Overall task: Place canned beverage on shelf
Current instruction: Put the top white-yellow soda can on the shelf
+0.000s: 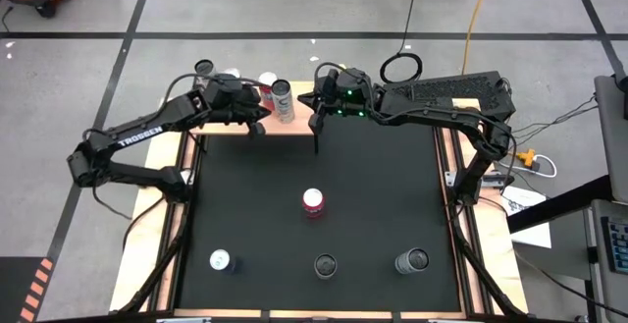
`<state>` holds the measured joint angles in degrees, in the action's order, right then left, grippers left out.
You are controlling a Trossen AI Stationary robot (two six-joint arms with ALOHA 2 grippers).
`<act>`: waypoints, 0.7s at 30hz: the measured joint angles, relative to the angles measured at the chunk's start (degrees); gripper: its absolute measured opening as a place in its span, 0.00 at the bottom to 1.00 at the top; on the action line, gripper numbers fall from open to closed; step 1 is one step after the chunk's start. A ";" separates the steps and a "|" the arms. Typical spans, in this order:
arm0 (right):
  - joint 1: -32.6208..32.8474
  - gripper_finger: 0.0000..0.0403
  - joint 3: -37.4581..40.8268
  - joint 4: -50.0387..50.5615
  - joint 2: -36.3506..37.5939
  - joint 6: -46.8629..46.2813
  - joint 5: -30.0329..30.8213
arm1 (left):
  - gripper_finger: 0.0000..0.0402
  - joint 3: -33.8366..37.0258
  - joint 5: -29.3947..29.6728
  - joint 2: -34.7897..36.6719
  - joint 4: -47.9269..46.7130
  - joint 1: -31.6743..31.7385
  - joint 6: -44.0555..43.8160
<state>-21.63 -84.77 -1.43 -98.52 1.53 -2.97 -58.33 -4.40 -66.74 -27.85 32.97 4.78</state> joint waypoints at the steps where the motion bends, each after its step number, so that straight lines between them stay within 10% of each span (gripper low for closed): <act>1: 0.00 0.00 0.00 0.00 0.00 0.01 -0.01 | 0.00 0.00 0.00 -0.69 0.66 0.00 0.00; 21: 0.00 0.00 0.00 0.02 0.00 0.10 -0.04 | 0.00 0.00 0.39 -7.14 7.87 -0.02 -1.38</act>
<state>-21.63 -84.77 -1.41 -98.52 1.63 -3.01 -58.33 -4.01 -73.89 -19.97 32.95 3.39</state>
